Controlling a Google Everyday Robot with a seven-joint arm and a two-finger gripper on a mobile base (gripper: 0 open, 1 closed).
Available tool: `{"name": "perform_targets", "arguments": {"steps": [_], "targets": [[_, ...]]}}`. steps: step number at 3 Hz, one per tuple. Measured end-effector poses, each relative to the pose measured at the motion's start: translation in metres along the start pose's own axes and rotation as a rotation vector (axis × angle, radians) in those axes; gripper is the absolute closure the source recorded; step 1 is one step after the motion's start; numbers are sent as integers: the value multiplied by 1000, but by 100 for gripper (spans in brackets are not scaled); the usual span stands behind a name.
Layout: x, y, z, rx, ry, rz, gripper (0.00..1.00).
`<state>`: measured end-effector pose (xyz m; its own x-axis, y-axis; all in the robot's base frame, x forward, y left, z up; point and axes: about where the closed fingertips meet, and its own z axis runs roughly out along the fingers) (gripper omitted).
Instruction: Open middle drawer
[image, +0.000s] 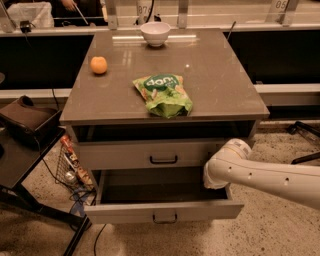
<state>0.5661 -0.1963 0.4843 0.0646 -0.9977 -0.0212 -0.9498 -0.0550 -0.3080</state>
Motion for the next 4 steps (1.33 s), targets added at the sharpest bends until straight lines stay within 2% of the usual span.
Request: {"name": "perform_targets", "arguments": {"steps": [1,2,3,4], "targets": [[-1,37,30,-18,-77,30,100],[-2,38,34,-26,-81,35,100],[3,60,51,-91,-97,65,100],[3,60,50,-92,-97,65,100]]}}
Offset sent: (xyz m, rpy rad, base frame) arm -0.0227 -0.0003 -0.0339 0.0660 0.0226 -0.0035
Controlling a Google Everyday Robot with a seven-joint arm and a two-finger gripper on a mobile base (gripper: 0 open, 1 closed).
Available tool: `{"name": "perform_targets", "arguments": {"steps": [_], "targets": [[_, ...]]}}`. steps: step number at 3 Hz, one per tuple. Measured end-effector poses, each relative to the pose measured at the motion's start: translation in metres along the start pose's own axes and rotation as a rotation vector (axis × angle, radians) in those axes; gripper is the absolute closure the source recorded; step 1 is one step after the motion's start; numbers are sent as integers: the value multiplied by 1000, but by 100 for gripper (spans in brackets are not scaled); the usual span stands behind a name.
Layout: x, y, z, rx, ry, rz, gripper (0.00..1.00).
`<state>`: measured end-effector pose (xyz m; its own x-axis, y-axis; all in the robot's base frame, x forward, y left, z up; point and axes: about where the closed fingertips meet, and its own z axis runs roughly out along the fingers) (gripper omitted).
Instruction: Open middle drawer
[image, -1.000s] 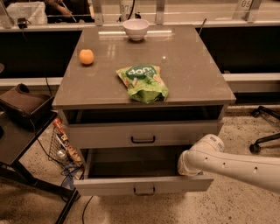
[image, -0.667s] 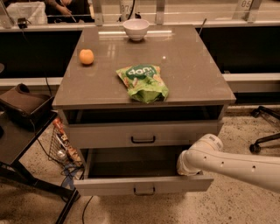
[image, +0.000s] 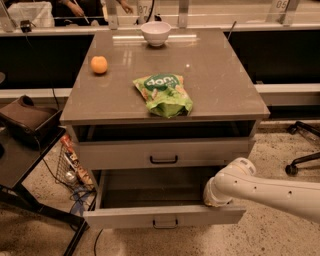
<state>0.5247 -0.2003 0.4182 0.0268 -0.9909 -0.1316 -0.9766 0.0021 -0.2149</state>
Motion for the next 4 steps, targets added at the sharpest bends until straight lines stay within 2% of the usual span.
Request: {"name": "perform_targets", "arguments": {"steps": [1,2,3,4], "targets": [[6,39,-10,-53,2,44,100],[7,49,-21,-71,3,61,100],[7,49,-21,-71,3,61,100],[7,38,-17,-52,18,55,100]]}}
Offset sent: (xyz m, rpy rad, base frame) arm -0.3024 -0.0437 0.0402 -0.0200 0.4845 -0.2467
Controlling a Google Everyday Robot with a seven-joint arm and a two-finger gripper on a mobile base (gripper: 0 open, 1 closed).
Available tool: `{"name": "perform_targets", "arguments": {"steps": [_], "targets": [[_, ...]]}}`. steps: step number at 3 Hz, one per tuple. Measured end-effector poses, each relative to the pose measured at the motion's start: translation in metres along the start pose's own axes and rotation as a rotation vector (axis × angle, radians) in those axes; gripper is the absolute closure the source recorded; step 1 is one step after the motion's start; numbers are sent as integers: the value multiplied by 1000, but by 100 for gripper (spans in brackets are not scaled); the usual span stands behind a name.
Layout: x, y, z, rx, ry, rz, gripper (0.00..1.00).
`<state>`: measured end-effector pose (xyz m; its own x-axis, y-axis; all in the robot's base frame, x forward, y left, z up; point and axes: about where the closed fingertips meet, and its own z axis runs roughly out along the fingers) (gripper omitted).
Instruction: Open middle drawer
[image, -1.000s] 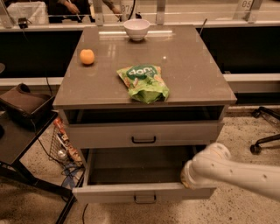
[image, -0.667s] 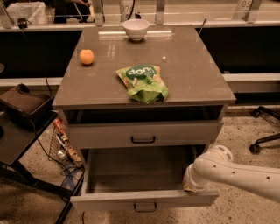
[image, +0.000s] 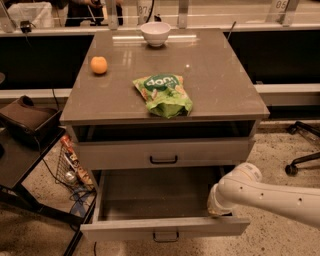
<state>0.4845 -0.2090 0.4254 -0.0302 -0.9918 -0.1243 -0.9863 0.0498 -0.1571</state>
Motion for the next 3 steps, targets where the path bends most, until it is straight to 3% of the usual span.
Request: {"name": "perform_targets", "arguments": {"steps": [2,3], "targets": [[2,-49,47,24,-33,-2,100],[3,-35,59,-36,-54,31,100]]}}
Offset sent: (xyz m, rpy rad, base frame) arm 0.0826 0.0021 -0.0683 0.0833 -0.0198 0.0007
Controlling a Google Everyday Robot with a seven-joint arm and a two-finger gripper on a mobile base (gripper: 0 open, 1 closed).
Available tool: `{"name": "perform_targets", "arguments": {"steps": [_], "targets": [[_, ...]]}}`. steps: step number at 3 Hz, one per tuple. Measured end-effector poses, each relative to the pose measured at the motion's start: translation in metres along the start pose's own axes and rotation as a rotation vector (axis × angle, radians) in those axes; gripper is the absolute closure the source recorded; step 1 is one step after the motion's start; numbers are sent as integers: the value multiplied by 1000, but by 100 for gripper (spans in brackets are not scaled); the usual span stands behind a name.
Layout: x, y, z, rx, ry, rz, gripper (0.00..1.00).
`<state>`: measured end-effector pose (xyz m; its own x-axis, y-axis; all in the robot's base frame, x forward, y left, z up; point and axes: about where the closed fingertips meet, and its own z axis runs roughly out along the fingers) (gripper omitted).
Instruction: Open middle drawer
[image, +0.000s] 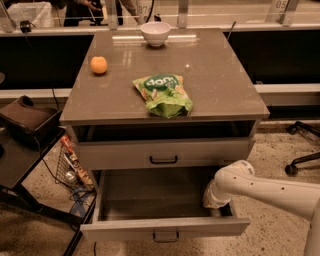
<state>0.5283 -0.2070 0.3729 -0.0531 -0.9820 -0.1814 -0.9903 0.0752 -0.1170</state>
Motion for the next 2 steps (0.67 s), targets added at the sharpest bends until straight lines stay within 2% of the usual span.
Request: {"name": "perform_targets", "arguments": {"steps": [1,2], "targets": [[7,40,-2,-85,-11,65,100],[12,65,-10,-140,-2,108,100]]}}
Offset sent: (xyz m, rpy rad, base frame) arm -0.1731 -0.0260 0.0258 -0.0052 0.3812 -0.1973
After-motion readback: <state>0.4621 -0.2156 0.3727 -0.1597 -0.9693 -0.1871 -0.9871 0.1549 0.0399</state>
